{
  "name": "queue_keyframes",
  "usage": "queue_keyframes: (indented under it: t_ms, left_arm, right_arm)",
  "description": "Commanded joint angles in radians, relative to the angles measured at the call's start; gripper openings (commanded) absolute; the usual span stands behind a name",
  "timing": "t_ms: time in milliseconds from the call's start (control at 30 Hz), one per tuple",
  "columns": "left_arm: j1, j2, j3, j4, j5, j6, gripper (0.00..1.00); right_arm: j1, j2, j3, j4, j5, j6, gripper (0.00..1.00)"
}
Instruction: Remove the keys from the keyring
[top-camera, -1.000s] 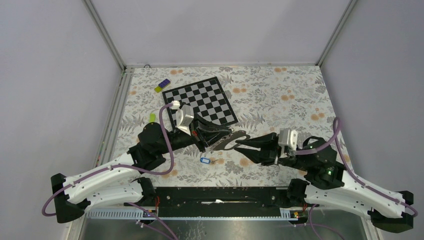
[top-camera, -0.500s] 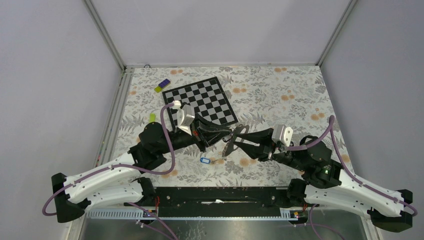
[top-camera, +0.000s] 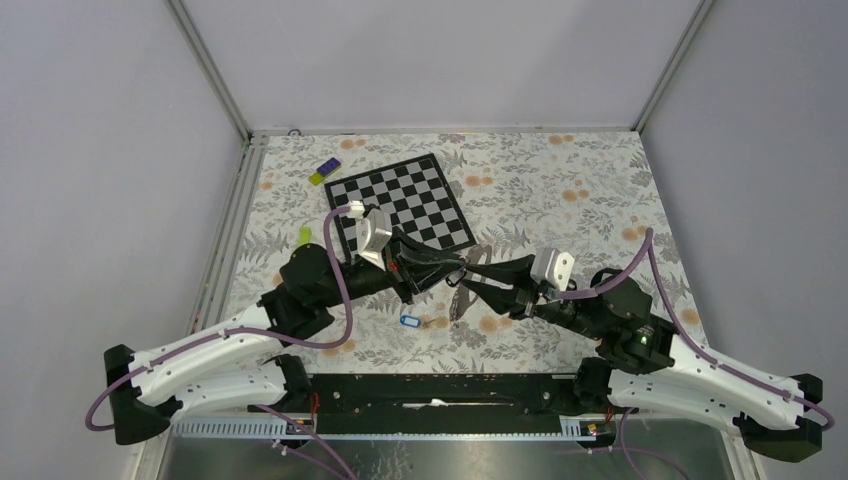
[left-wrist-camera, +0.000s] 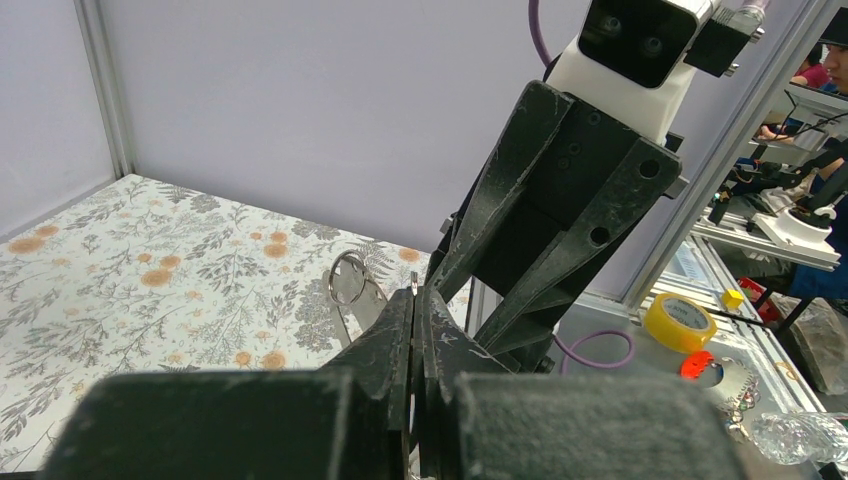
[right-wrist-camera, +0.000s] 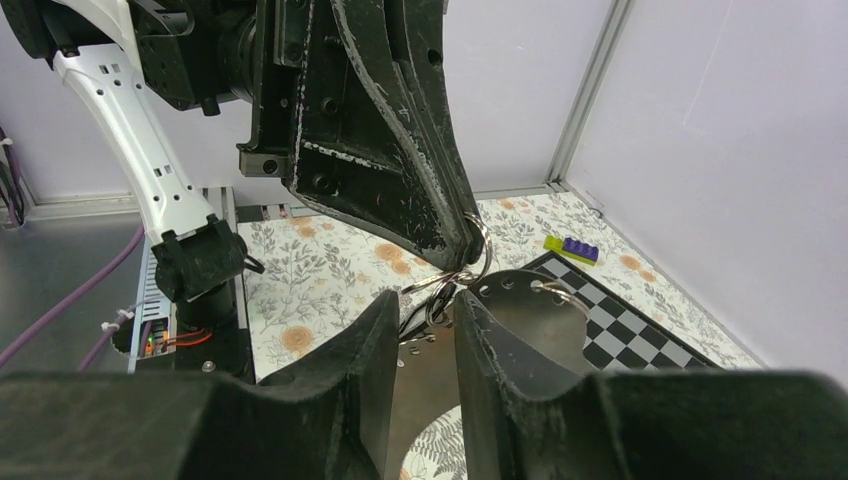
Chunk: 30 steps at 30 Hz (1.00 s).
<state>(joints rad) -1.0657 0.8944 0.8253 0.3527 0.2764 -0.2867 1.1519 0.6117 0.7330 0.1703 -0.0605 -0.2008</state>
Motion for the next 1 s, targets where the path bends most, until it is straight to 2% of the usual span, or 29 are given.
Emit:
queue_keyframes:
  t_ms: [0,467,967]
  left_arm:
    - [0.003,-0.001,0.049,0.081,0.006,-0.006,0.0]
    - [0.003,-0.003,0.044,0.089,0.008,-0.011,0.0]
    - [0.002,-0.014,0.048,0.065,0.005,-0.004,0.0]
  right_arm:
    - [0.003,0.006,0.008,0.054,0.03,-0.015,0.33]
    - [0.004,0.025,0.021,0.068,0.034,-0.03,0.24]
    - [0.004,-0.002,0.024,0.058,0.049,-0.062,0.02]
